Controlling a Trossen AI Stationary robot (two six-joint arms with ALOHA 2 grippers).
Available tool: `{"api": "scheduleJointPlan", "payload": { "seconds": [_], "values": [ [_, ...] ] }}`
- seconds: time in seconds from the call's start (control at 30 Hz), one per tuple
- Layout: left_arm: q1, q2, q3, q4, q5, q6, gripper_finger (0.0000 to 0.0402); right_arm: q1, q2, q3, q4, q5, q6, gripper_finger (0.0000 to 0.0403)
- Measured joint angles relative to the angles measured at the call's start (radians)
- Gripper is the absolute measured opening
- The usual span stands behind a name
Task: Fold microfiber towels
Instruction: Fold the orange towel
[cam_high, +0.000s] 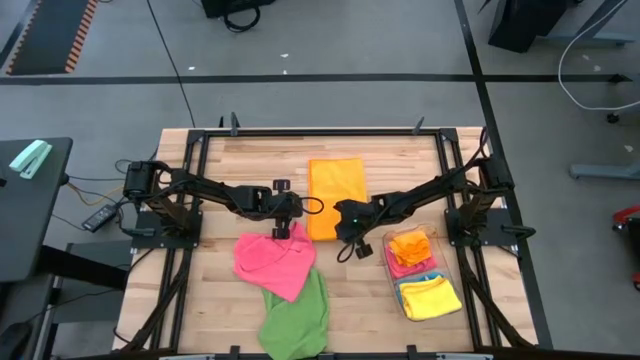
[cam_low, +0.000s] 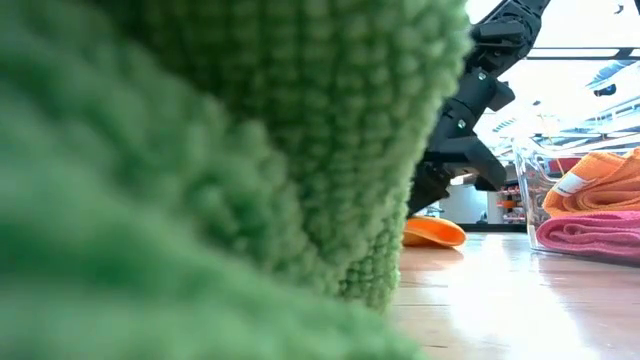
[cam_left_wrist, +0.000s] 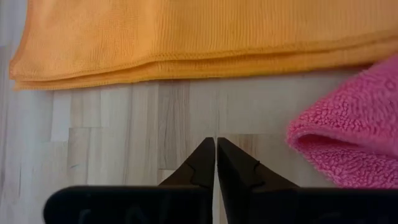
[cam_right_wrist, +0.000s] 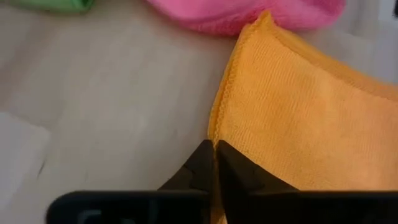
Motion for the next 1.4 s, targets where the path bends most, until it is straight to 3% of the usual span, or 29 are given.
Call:
{"api": "scheduleJointPlan", "payload": {
  "seconds": [0.37,0.57,0.73,1.17,1.4],
  "values": [
    [0.000,0.000,0.000,0.000,0.000,0.001,0.0019,-0.006,-0.002,0.008,-0.036,-0.026,0.039,0.0004],
    [0.000,0.000,0.000,-0.010,0.000,-0.002,0.0019,-0.005,-0.002,0.064,-0.071,-0.198,0.074,0.0003],
    [0.000,0.000,0.000,-0.015,0.000,-0.002,0.0025,0.007,-0.002,0.130,-0.175,-0.272,0.101,0.0002],
    [0.000,0.000,0.000,-0.015,0.000,-0.002,0.0017,-0.039,-0.002,0.328,-0.533,-0.147,0.055,0.0002],
    [0.000,0.000,0.000,-0.014,0.000,0.003,0.0024,-0.090,-0.002,0.349,-0.560,-0.088,0.006,0.0001]
  ]
}}
